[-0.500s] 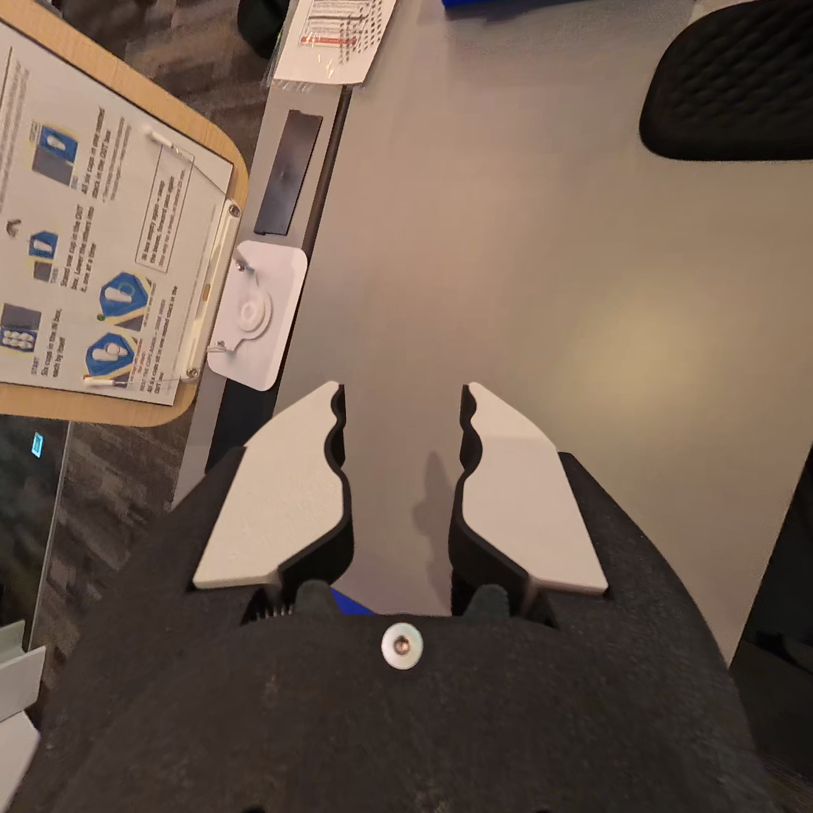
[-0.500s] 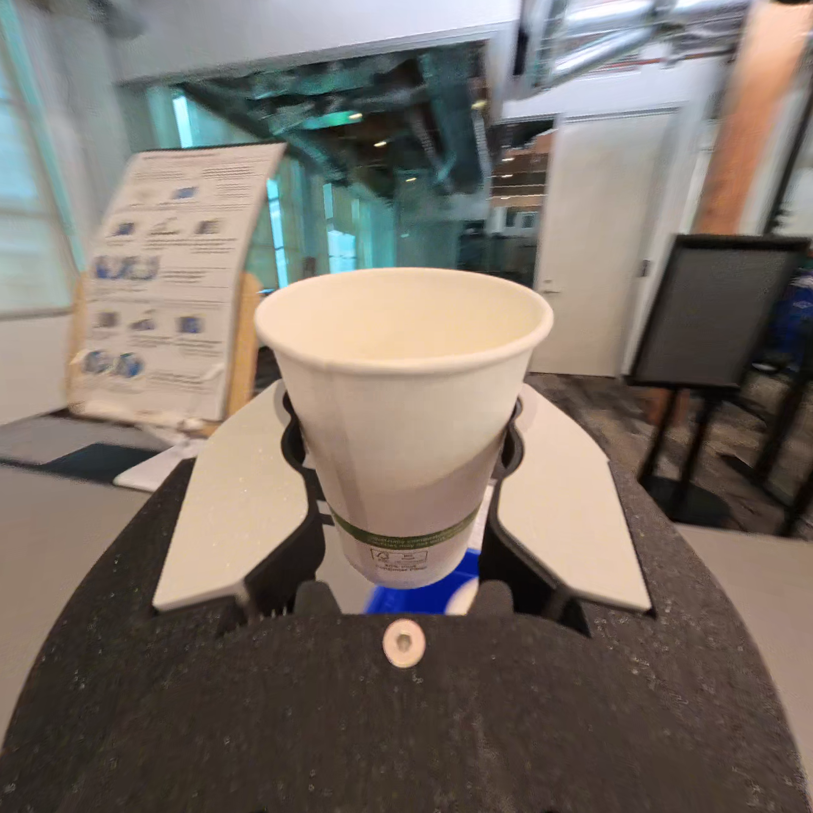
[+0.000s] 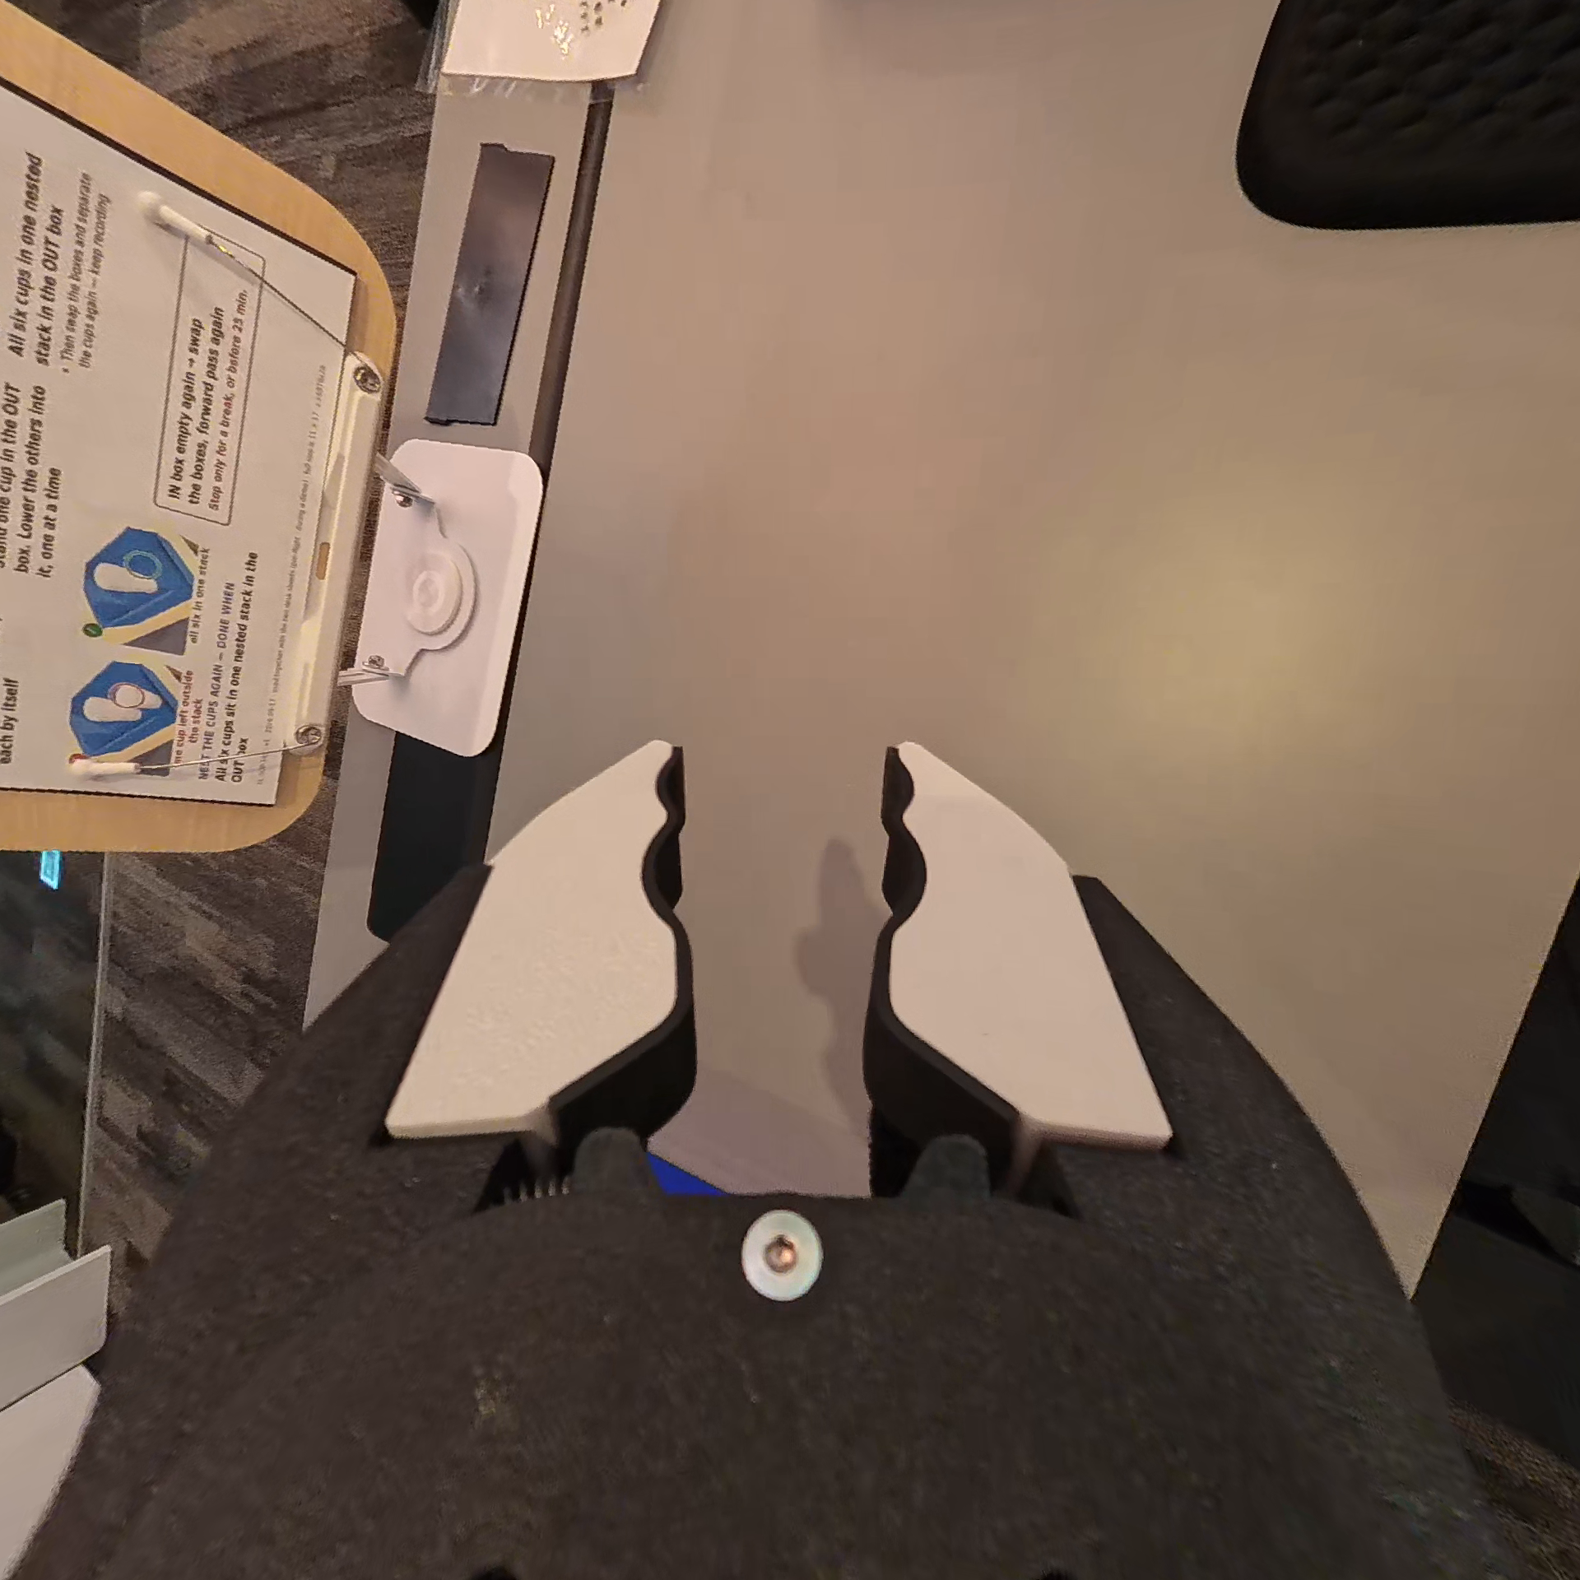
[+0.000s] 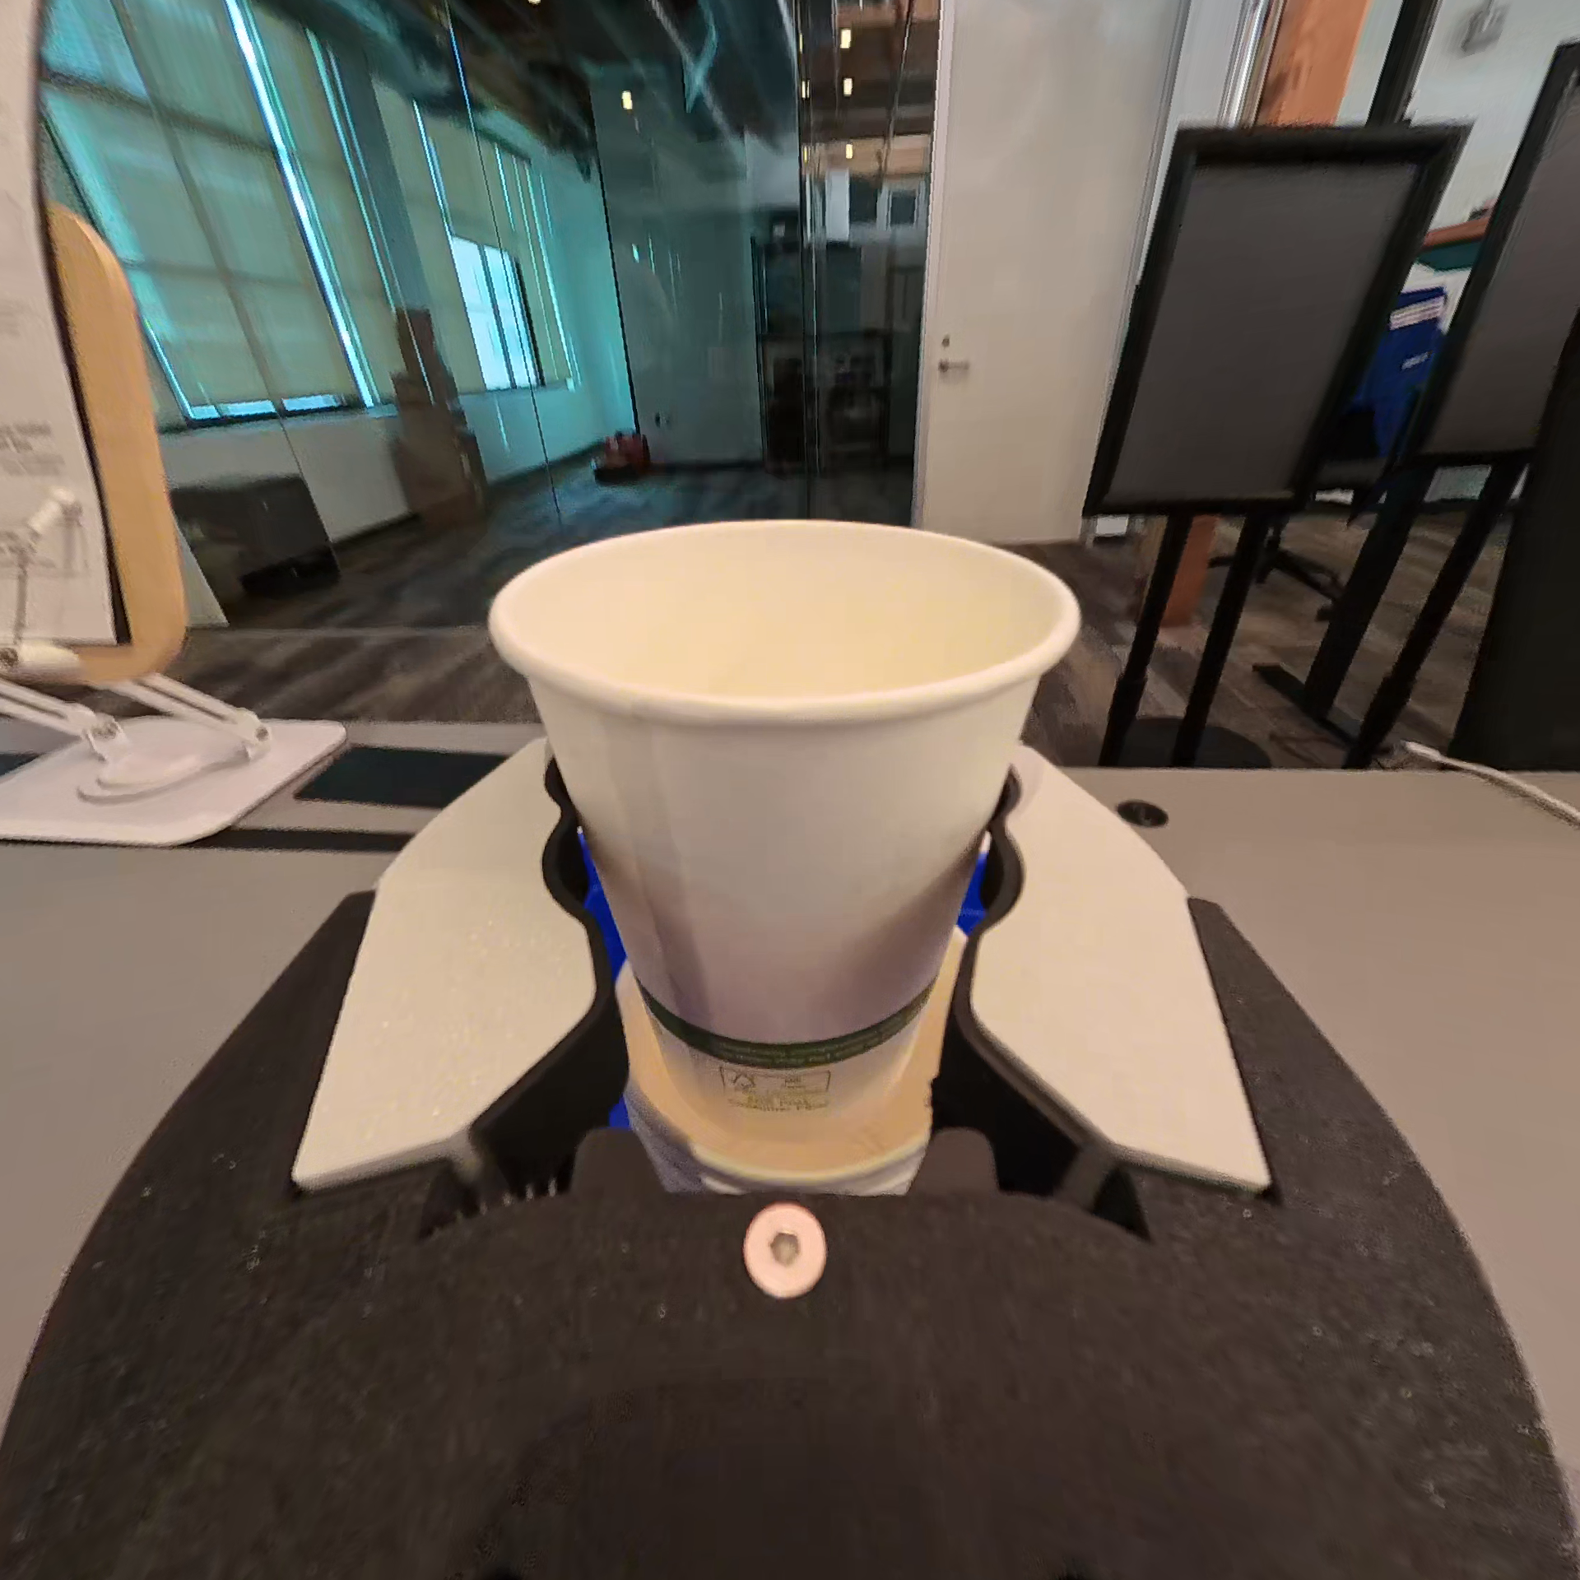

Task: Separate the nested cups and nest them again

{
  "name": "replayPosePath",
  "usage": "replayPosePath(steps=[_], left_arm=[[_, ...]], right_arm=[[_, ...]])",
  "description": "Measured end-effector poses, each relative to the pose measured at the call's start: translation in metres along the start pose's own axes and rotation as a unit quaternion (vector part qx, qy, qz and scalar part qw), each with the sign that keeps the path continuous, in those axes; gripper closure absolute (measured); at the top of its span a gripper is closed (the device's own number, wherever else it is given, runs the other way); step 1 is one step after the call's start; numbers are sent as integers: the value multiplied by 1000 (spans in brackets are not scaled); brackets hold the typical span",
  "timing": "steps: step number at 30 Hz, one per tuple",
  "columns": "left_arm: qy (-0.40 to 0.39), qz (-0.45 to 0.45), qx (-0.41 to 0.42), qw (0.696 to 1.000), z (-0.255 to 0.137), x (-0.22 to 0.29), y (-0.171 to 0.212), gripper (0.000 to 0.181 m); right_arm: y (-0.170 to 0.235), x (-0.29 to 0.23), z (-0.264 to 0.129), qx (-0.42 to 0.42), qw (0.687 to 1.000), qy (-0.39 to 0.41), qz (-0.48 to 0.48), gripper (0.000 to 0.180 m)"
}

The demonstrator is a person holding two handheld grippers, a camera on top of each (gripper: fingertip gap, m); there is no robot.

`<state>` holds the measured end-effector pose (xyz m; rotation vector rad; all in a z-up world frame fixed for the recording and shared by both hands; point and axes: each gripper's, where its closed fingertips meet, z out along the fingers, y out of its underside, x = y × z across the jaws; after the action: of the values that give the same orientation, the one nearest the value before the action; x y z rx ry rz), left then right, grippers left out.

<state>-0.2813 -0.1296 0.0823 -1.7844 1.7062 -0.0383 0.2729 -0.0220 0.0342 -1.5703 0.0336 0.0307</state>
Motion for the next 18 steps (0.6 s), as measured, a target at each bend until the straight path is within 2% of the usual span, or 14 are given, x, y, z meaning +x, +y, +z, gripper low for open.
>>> replayPosePath(steps=[8,13,18], left_arm=[[-8,-9,-10,1000,0,-6,5,139],[-11,-18,-5,1000,-2,-8,6,140],[-30,-28,-11,999,-11,-18,15,140]], right_arm=[[24,-3,-8,-130,991,-13,-43,89],[37,-1,-14,-182,982,-11,-47,88],[52,4,-30,-260,965,3,-40,72]])
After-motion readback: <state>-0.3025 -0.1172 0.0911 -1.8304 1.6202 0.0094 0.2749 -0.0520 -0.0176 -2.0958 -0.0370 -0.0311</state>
